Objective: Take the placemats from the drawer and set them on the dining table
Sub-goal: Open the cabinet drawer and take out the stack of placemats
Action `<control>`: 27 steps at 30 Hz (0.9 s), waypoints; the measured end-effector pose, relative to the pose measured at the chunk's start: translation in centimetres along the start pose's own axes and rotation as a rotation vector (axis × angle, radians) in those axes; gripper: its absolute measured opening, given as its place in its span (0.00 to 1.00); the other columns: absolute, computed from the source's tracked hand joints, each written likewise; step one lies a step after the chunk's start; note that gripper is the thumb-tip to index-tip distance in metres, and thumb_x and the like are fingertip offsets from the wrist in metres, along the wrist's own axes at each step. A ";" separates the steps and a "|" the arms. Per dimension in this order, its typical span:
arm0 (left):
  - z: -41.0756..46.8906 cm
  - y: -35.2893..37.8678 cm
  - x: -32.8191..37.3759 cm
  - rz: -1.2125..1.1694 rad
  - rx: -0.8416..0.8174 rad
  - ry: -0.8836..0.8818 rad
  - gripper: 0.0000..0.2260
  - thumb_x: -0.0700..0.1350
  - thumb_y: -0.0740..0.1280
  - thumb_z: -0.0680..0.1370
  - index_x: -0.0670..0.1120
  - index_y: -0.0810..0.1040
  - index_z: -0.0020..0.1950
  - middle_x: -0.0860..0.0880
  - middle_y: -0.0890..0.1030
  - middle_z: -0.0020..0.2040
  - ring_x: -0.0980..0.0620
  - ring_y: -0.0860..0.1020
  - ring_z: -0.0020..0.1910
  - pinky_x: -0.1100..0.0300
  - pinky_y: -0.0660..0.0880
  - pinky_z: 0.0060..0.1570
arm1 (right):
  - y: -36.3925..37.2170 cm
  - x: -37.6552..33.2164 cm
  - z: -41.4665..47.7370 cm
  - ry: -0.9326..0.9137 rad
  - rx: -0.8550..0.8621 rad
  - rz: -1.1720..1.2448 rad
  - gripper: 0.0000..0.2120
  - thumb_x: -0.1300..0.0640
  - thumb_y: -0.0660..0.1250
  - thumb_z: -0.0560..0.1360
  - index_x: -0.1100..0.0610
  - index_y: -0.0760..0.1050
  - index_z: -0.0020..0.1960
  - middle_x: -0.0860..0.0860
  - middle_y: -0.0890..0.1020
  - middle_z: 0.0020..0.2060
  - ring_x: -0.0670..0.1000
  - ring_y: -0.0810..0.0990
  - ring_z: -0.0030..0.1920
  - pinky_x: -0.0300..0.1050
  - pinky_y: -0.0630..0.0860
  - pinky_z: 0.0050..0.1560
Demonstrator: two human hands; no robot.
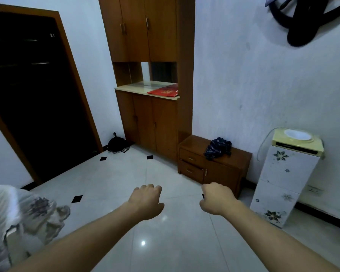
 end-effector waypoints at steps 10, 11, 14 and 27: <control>18.4 -0.7 -3.0 -0.016 -0.032 0.002 0.18 0.56 0.62 0.78 0.45 0.71 0.62 0.44 0.77 0.56 0.43 0.76 0.55 0.50 0.72 0.53 | -1.3 4.3 17.5 -0.017 -0.056 0.009 0.07 0.53 0.62 0.70 0.54 0.67 0.45 0.52 0.74 0.43 0.56 0.76 0.44 0.46 0.69 0.41; 20.3 -0.7 -3.6 -0.016 -0.034 0.008 0.18 0.56 0.62 0.78 0.46 0.71 0.62 0.44 0.77 0.57 0.43 0.76 0.55 0.50 0.72 0.53 | -1.4 4.4 19.2 -0.012 -0.057 0.007 0.07 0.53 0.62 0.70 0.54 0.67 0.45 0.52 0.73 0.43 0.56 0.75 0.44 0.46 0.69 0.40; 27.5 -0.2 -6.1 -0.017 -0.028 0.043 0.19 0.56 0.62 0.77 0.46 0.71 0.62 0.44 0.77 0.56 0.43 0.76 0.54 0.50 0.72 0.52 | -1.1 4.4 26.0 0.018 -0.066 0.006 0.06 0.53 0.62 0.71 0.53 0.66 0.42 0.52 0.73 0.43 0.55 0.73 0.42 0.46 0.68 0.41; 56.0 -1.4 -14.8 -0.058 -0.061 0.231 0.17 0.55 0.63 0.78 0.45 0.71 0.62 0.43 0.77 0.59 0.42 0.76 0.57 0.51 0.72 0.52 | -1.1 6.5 50.4 0.208 -0.099 0.146 0.13 0.54 0.62 0.71 0.49 0.58 0.35 0.52 0.72 0.41 0.57 0.78 0.47 0.45 0.70 0.41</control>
Point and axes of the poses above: each hand's wrist, its own z-axis towards the middle knuckle, its own y-axis out of the palm, x = y × z, the point moved 3 cm from there along z, towards the middle knuckle
